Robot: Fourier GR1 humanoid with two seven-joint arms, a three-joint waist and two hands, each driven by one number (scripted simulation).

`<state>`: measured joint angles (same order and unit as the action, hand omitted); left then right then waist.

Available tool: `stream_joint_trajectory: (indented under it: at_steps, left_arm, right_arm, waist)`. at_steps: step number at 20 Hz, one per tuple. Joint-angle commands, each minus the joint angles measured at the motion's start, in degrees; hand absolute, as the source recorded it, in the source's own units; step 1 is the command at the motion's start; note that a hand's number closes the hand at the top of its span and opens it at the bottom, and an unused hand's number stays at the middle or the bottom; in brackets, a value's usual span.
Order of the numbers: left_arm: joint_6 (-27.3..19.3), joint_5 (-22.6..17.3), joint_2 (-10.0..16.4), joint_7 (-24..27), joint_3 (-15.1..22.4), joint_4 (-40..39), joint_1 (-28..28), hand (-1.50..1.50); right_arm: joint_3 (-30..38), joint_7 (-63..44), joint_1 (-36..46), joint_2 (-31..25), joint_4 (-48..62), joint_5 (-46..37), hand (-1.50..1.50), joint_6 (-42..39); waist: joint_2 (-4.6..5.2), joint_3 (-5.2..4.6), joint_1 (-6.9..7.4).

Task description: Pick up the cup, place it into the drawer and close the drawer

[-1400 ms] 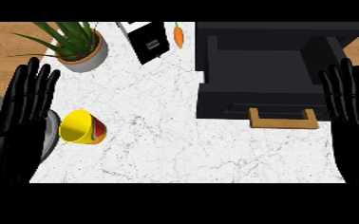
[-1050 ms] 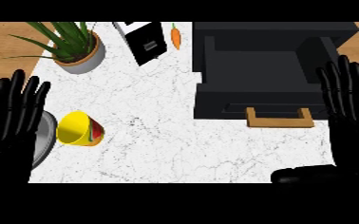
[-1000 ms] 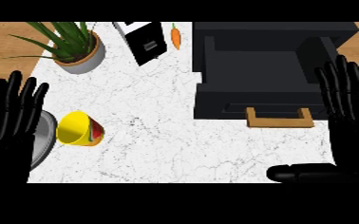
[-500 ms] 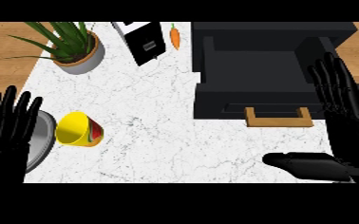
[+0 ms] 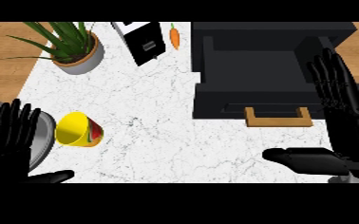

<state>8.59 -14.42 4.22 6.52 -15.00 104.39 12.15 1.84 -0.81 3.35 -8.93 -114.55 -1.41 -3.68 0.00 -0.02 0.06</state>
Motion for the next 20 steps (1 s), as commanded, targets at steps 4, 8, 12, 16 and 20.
stream_joint_trajectory:
  at_steps: [4,8,12,16,20]
  left_arm:
    - [1.0,4.8,0.0,11.0,-2.9,-14.4,1.1,-1.5]
    - [0.0,3.6,2.9,8.9,-5.9,-18.8,-3.4,-1.5]
    - [1.5,7.0,3.4,19.3,-6.2,-30.9,-4.5,-1.5]
    - [5.1,6.3,6.1,27.6,-8.8,-44.4,-6.5,-1.5]
    - [4.0,7.4,7.7,33.8,-9.3,-56.7,-14.8,-1.5]
  right_arm:
    - [3.1,1.6,-1.6,-1.0,0.0,3.5,-1.5,-2.8]
    - [-0.4,2.0,-3.3,2.0,-1.2,-1.5,-1.5,-0.6]
    - [2.1,0.4,-0.4,-0.4,0.5,0.6,-1.5,-3.0]
    - [3.2,0.9,-0.1,-0.3,0.5,1.7,-1.5,-3.1]
    - [0.5,3.0,2.4,2.7,5.0,-2.1,-1.5,-0.6]
  waist:
    - [-0.01,-0.01,-0.17]
    - [-0.01,0.01,-0.11]
    - [0.02,-0.01,-0.08]
    - [0.05,-0.03,-0.15]
    - [0.09,-0.03,-0.19]
